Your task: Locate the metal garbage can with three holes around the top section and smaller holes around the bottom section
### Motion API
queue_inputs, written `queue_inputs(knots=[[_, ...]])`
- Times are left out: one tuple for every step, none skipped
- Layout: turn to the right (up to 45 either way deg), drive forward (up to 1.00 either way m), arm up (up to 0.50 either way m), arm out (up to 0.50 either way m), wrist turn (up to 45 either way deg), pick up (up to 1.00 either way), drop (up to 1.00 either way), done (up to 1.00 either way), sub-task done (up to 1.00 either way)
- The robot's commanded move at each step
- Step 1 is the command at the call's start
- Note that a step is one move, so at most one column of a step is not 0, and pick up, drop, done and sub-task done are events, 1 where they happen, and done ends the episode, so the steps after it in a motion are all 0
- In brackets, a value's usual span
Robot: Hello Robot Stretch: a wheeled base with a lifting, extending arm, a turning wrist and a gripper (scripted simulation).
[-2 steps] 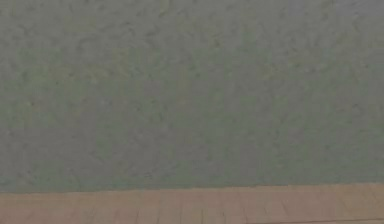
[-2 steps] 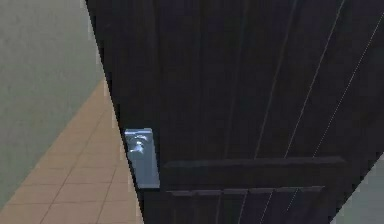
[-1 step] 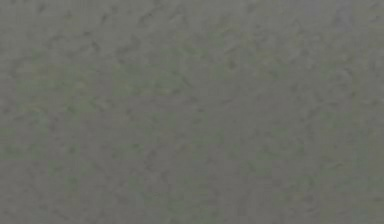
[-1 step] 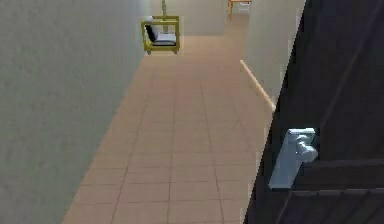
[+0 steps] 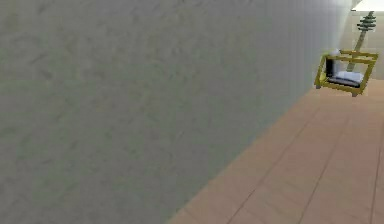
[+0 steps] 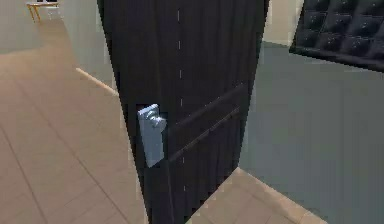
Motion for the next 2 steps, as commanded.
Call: queue_inputs(knots=[[39.0,0.0,0.0,0.0,0.0,0.0,0.0,0.0,0.0],[0.0,0.9,0.0,0.0,0.0,0.0,0.0,0.0,0.0]])
